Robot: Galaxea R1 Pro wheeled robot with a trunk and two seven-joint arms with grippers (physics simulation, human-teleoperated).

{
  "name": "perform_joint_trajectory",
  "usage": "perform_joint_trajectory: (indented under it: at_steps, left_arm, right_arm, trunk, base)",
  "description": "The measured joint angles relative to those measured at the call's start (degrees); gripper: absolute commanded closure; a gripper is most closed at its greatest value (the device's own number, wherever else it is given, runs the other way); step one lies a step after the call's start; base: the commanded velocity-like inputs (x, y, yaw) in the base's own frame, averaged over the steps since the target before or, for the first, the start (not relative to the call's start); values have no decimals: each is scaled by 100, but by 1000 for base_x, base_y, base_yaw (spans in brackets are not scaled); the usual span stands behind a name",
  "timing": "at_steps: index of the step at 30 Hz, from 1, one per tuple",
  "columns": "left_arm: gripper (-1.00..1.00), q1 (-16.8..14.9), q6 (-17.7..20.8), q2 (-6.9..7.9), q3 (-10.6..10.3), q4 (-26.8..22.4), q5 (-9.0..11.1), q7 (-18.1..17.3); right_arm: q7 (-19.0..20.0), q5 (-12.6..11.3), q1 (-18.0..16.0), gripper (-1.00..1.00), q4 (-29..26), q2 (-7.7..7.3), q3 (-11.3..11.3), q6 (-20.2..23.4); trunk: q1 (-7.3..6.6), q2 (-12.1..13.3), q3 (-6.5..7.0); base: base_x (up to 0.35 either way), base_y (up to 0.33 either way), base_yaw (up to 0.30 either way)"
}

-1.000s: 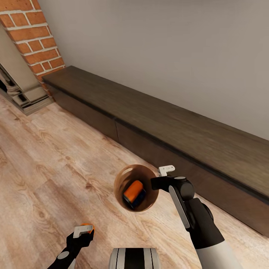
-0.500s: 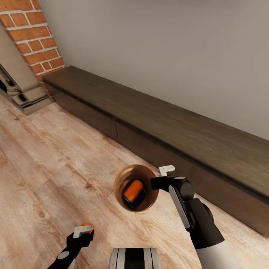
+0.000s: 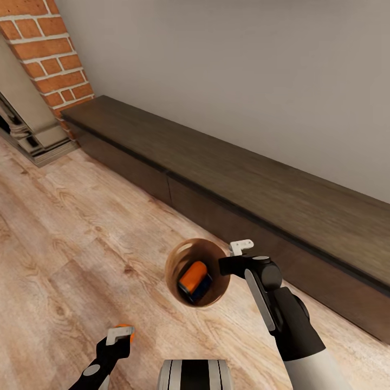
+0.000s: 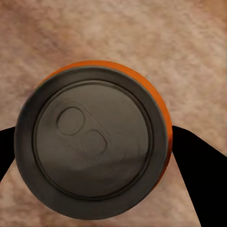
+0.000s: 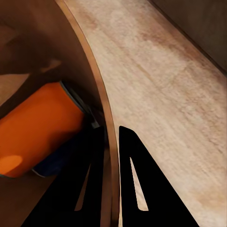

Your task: Put the three can of soda from the living room inside the tash can in the kitchen.

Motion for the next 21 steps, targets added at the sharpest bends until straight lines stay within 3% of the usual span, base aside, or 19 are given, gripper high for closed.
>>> perform_joint_trajectory:
  at_steps: [21]
  left_arm:
    - [100,-3,0,-1,-2,-6,-9,1]
  right_arm:
    - [0,6,-1,100,0,0,0,-2]
  trunk:
    - [-439,800,359]
  base:
    - [0,0,6]
